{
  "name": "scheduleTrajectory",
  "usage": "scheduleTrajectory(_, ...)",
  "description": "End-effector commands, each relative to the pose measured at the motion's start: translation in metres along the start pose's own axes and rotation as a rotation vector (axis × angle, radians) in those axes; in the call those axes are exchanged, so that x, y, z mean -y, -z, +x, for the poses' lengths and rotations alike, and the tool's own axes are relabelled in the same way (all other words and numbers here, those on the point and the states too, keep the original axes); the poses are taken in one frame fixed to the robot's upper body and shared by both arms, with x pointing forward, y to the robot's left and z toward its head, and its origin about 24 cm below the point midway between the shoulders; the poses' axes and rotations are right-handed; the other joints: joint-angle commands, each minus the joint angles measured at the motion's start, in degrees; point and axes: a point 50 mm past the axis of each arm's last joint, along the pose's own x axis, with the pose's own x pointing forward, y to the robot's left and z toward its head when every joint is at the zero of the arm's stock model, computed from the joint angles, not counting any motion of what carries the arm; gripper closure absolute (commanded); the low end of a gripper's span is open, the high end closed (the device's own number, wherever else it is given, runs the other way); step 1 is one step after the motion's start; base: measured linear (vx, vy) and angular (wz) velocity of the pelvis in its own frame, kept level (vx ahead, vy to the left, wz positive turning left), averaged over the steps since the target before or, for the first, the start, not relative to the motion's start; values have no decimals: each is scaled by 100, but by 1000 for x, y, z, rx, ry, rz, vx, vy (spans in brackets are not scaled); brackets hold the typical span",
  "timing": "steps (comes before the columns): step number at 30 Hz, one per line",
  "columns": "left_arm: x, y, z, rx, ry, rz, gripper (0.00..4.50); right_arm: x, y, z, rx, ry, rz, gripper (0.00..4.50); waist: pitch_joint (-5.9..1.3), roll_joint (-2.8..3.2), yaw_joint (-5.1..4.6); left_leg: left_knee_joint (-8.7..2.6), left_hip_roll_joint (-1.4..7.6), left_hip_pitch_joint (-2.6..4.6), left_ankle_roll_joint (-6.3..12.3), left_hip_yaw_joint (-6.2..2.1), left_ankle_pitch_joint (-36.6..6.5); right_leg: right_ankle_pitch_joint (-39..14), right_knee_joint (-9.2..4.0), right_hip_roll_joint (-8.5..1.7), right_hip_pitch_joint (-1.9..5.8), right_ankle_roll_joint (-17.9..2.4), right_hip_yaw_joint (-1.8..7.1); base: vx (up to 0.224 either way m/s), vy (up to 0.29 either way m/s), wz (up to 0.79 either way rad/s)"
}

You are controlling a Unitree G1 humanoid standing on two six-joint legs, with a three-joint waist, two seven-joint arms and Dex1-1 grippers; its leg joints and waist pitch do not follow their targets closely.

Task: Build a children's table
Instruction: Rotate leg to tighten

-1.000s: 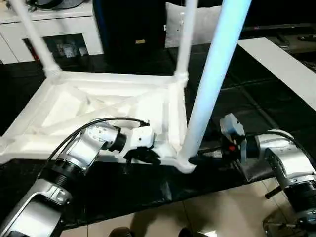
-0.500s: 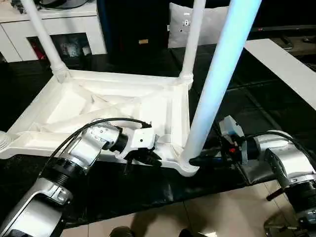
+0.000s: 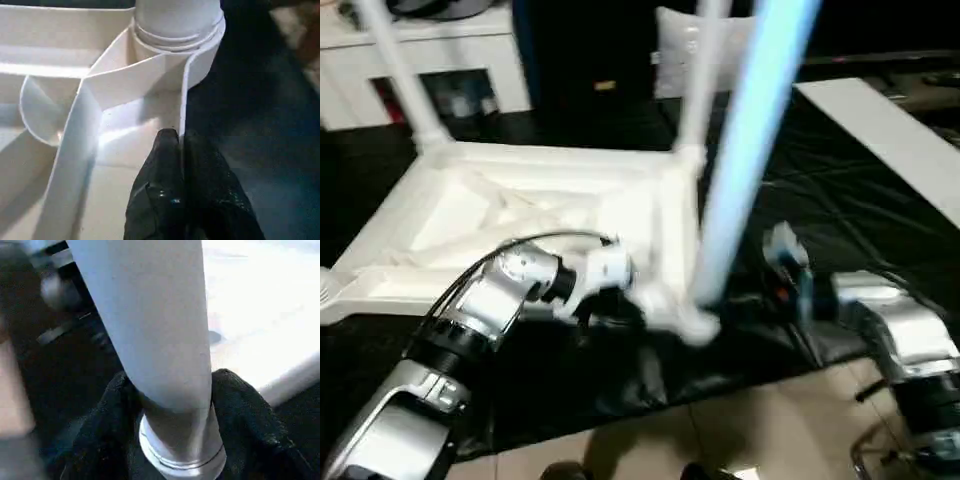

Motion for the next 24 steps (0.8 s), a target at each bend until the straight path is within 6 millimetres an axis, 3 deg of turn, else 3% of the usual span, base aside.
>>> scheduleTrajectory(1, -1, -29, 18, 111, -60, 4, 450, -5, -2, 28, -7, 42, 45, 261, -408, -44, -66, -332, 67, 0, 321, -29, -918, -3180, -689, -319, 424, 690, 173, 0, 0, 0)
scheduleTrajectory(3, -3, -31, 21, 117, -94, -21, 450, -2, -2, 33, -11, 95, 58, 261, -412, -32, -179, -343, 135, -26, 329, -75, -1027, -3122, -716, -331, 486, 714, 124, 0, 0, 0)
scheduleTrajectory(4, -10, -37, 27, 131, -180, -84, 450, 5, -5, 46, -6, 230, 102, 261, -414, 31, -303, -360, 223, -23, 354, -126, -1218, -2982, -723, -365, 520, 692, 101, 0, 0, 0)
scheduleTrajectory(5, -11, -39, 29, 136, -203, -97, 450, 6, -6, 50, -6, 261, 112, 261, -400, 53, -361, -378, 276, -18, 345, -152, -1328, -2936, -717, -380, 528, 625, 87, 0, 0, 0)
scheduleTrajectory(6, -15, -43, 32, 145, -251, -122, 450, 9, -8, 57, -8, 321, 132, 261, -409, 38, -448, -402, 341, -47, 317, -205, -1520, -2849, -653, -394, 559, 594, 119, 0, 0, 0)
scheduleTrajectory(8, -20, -48, 35, 153, -329, -145, 450, 11, -12, 65, 7, 387, 150, 261, -394, 11, -511, -343, 217, 44, 293, -145, -1613, -3046, -742, -422, 489, 576, 118, 0, 0, 0)
scheduleTrajectory(9, -24, -53, 37, 167, -386, -163, 450, 14, -15, 71, 31, 436, 126, 261, -391, 2, -549, -290, 84, 33, 293, -87, -1444, -3187, -785, -430, 459, 580, 82, 0, 0, 0)
scheduleTrajectory(11, -27, -56, 38, 177, -422, -174, 450, 16, -17, 73, 55, 456, 119, 261, -443, -5, -538, -316, 68, -17, 410, -83, -1120, -2865, -732, -406, 505, 555, 110, 0, 0, 0)
scheduleTrajectory(13, -27, -60, 39, 182, -435, -168, 450, 18, -20, 75, 88, 491, 122, 206, -453, -6, -535, -343, 117, -59, 501, -107, -915, -2487, -645, -409, 506, 394, 164, 0, 0, 0)
scheduleTrajectory(17, -25, -60, 41, 167, -408, -142, 450, 14, -25, 77, 141, 466, 110, 164, -514, -11, -481, -335, 135, -94, 657, -112, -294, -1679, -436, -440, 517, -60, 292, 27, -5, 2)
scheduleTrajectory(19, -24, -57, 40, 157, -400, -131, 450, 13, -25, 75, 136, 442, 67, 142, -551, -19, -422, -297, 158, -122, 886, -123, 320, -879, -247, -451, 516, -393, 360, 59, -12, 3)
scheduleTrajectory(21, -24, -56, 40, 154, -398, -126, 450, 12, -25, 74, 136, 431, 49, 128, -566, -53, -376, -262, 124, -147, 1052, -112, 613, -455, -145, -444, 516, -535, 392, 51, -14, 0)
scheduleTrajectory(22, -23, -52, 38, 147, -380, -106, 450, 13, -25, 67, 154, 408, 24, 117, -575, -42, -334, -247, 113, -160, 1179, -115, 774, -256, -114, -440, 515, -587, 399, 0, 0, 0)
scheduleTrajectory(24, -21, -47, 36, 135, -357, -82, 450, 15, -24, 58, 164, 386, 3, 110, -556, -50, -294, -242, 99, -160, 1274, -89, 726, -224, -99, -430, 495, -644, 418, 0, 0, 0)
